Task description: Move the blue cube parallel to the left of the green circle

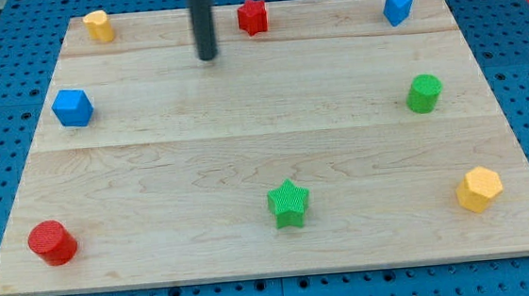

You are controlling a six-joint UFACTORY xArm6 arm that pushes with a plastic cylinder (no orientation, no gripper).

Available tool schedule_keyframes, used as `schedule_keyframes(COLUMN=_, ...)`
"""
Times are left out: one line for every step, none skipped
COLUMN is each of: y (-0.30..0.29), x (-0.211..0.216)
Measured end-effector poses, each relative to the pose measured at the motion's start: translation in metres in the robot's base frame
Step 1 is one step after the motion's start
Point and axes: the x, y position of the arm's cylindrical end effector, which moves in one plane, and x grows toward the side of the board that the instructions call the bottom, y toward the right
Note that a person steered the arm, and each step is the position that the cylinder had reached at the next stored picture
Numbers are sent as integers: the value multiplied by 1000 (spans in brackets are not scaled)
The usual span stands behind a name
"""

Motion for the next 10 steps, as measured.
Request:
schedule_keyframes(y=-189, x=-14)
schedule_keyframes(y=-189, x=-14)
schedule_keyframes(y=-190, x=-12)
schedule_keyframes(y=-189, x=0)
schedule_keyframes(y=-190, x=18)
schedule_keyframes(y=-190, x=20)
schedule_keyframes(y=-189, x=21)
schedule_keyframes(y=-189, x=30)
schedule_keyframes(y=-189, x=50)
schedule_keyframes(y=-189, x=75)
